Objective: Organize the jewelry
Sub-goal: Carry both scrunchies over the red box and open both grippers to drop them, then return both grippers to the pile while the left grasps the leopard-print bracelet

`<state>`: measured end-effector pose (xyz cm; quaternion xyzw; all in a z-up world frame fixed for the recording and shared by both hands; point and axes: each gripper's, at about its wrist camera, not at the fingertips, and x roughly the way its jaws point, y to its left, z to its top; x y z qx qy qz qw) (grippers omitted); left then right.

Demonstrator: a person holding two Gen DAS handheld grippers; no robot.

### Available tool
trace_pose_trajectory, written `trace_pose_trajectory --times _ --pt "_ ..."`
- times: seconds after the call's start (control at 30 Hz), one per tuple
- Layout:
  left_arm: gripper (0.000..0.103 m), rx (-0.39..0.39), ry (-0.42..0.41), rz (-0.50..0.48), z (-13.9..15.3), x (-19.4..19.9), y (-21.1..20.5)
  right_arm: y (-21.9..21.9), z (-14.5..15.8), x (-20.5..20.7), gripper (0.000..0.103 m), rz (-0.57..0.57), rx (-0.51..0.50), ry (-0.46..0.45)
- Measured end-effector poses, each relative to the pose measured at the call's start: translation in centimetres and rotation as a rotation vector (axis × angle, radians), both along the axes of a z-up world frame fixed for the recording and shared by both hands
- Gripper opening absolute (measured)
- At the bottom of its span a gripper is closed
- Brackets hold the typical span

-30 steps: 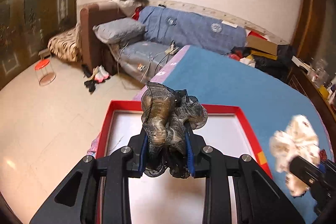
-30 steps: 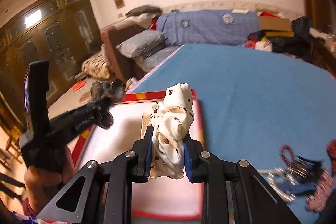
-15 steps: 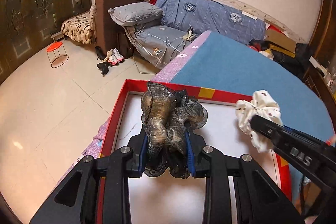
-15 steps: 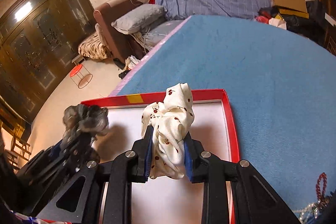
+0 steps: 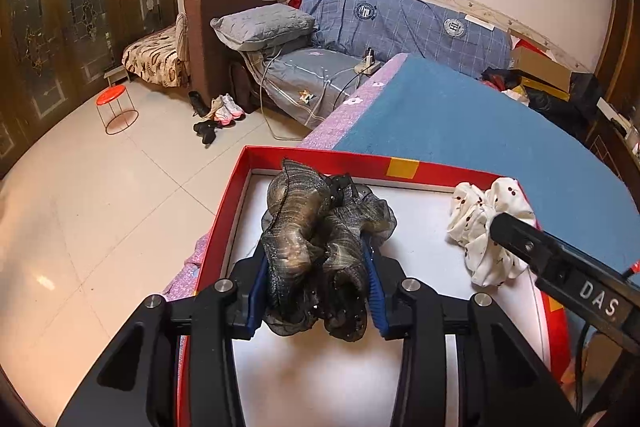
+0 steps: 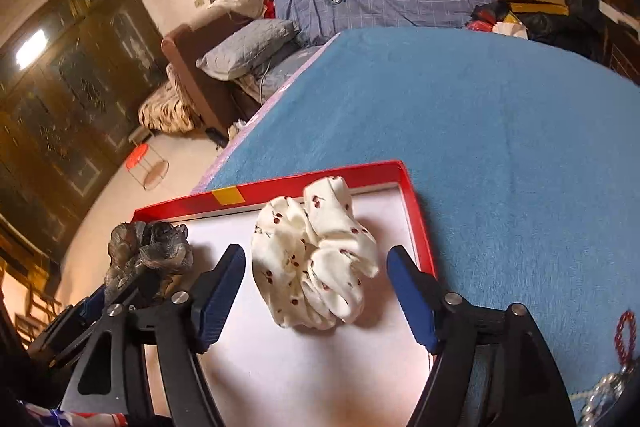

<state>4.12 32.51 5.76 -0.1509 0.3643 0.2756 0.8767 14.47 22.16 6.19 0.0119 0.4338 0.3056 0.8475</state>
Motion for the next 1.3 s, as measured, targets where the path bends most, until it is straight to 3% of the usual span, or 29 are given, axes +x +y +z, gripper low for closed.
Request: trace_pose_trajectory --times 0.23,0.4,0.67,0.9,1.17,1.3 --pt "0.04 0.045 0.025 -0.01 0.1 0.0 -0.7 -2.0 -0.6 -1.7 0.079 -0.024 -0.013 0.0" --pt "0.041 0.059 -0.029 -0.038 1.3 -1.0 -1.4 -3.0 -0.4 -3.7 0.079 -0.01 -0.024 0.0" --pt "0.044 0.052 -0.096 -0.141 2.2 -1.2 -3.3 -6.5 1.9 -5.2 0.079 -0.038 0.115 -0.024" --pt "0.049 0.069 -0.145 -0.193 3.1 -1.4 -4.6 -12.7 4.3 -7.7 0.079 -0.027 0.195 -0.055" --pt "0.05 0.109 -0.201 -0.322 4.2 -1.6 -8.5 -22.8 4.4 -11.6 0.078 -0.065 0.163 -0.172" --pt "0.05 0.087 -0.21 -0.418 4.2 -1.6 -11.4 -27.6 3.3 -12.6 0.078 -0.115 0.14 -0.202"
